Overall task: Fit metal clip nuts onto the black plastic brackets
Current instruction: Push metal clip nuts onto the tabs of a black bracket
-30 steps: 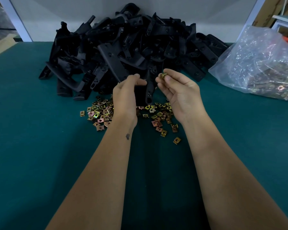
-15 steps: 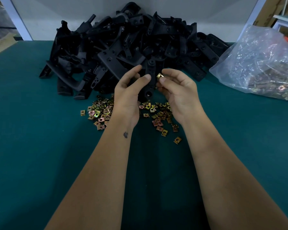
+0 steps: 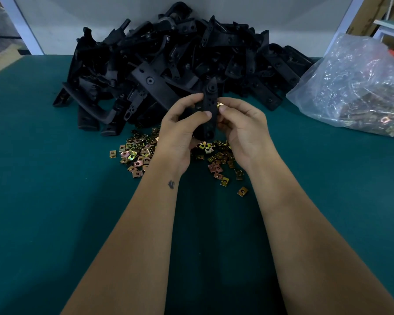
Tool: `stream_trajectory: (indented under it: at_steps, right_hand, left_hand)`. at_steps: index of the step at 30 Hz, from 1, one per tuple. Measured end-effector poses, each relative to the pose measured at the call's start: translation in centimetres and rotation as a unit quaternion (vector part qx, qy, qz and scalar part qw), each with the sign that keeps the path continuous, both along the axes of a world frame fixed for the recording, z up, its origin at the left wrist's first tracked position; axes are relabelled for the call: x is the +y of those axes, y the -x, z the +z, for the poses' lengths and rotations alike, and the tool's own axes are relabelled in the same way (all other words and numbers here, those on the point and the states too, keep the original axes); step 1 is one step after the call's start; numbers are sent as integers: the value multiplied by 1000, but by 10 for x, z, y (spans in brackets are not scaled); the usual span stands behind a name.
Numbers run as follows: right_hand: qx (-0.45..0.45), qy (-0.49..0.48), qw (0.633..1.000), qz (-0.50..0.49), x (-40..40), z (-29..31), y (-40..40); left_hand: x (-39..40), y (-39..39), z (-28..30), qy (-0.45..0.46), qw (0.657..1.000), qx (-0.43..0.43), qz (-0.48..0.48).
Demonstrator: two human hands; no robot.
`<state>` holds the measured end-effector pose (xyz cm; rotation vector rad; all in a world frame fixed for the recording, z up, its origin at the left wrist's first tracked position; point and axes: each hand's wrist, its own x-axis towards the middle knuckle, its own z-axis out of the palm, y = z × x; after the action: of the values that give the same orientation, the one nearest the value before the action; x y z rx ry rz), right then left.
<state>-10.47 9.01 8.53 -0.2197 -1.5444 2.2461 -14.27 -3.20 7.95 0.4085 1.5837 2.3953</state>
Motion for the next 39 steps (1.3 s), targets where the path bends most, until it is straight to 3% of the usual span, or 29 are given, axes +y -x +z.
stream_trajectory:
  at_steps: [16, 21, 32, 39]
  right_hand:
    - [-31, 99, 994, 36, 3, -2, 0]
    - [-44, 74, 996, 26, 3, -2, 1]
    - [-48, -84, 995, -30, -5, 0, 1]
    - [-51, -78, 995, -38, -7, -1, 1]
  left_hand:
    - [0, -2, 1, 29, 999, -3, -13]
    - [2, -3, 3, 46, 999, -1, 5]
    - [4, 6, -5, 116, 990, 59, 48]
    - [6, 5, -7, 158, 981, 92, 62]
